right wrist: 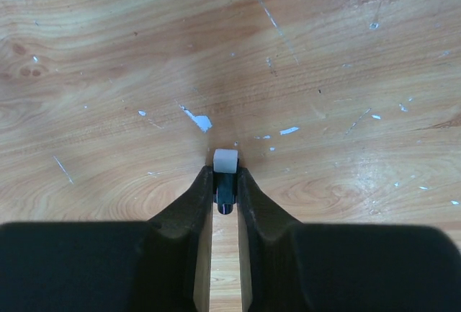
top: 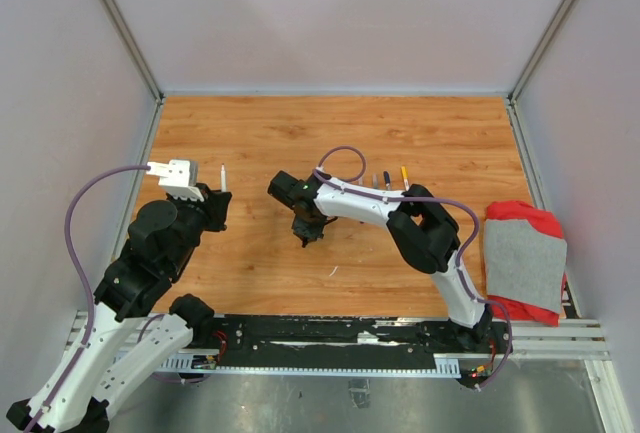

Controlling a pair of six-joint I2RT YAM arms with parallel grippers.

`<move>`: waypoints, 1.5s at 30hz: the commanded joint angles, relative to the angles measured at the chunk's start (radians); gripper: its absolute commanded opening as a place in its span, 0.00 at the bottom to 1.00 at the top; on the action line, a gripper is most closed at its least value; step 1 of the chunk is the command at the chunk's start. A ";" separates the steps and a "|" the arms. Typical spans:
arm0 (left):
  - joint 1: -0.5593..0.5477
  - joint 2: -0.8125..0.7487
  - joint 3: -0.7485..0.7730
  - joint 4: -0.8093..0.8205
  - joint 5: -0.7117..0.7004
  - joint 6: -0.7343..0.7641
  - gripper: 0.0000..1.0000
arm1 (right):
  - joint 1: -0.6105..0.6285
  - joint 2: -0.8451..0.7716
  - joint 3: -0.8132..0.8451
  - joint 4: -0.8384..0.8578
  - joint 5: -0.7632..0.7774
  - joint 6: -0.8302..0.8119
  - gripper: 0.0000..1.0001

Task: Insert the pens into the pen caps
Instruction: Adjust the pen cap at the center of the board.

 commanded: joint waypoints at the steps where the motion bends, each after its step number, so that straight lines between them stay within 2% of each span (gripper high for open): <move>1: 0.005 -0.008 -0.005 0.011 -0.007 0.018 0.00 | 0.014 0.002 -0.016 -0.011 -0.010 -0.003 0.09; 4: 0.005 -0.006 -0.004 0.010 -0.009 0.017 0.00 | 0.014 -0.033 -0.051 0.016 -0.001 -0.005 0.01; 9: 0.005 -0.005 -0.005 0.009 -0.011 0.016 0.01 | 0.014 -0.147 -0.121 0.055 0.092 -0.072 0.01; 16: 0.005 0.005 -0.006 0.011 -0.006 0.018 0.01 | 0.011 -0.371 -0.346 0.231 0.175 -0.339 0.01; 21: 0.005 0.015 -0.006 0.013 0.004 0.021 0.00 | 0.001 -0.472 -0.483 0.309 0.119 -0.602 0.02; 25: 0.005 0.017 -0.008 0.015 0.007 0.022 0.01 | -0.016 -0.495 -0.545 0.272 0.079 -0.708 0.01; 34: 0.005 0.020 -0.007 0.015 0.006 0.022 0.00 | -0.038 -0.539 -0.631 0.252 0.062 -0.684 0.04; 45: 0.005 0.026 -0.008 0.017 0.012 0.024 0.01 | -0.055 -0.500 -0.646 0.248 0.025 -0.684 0.06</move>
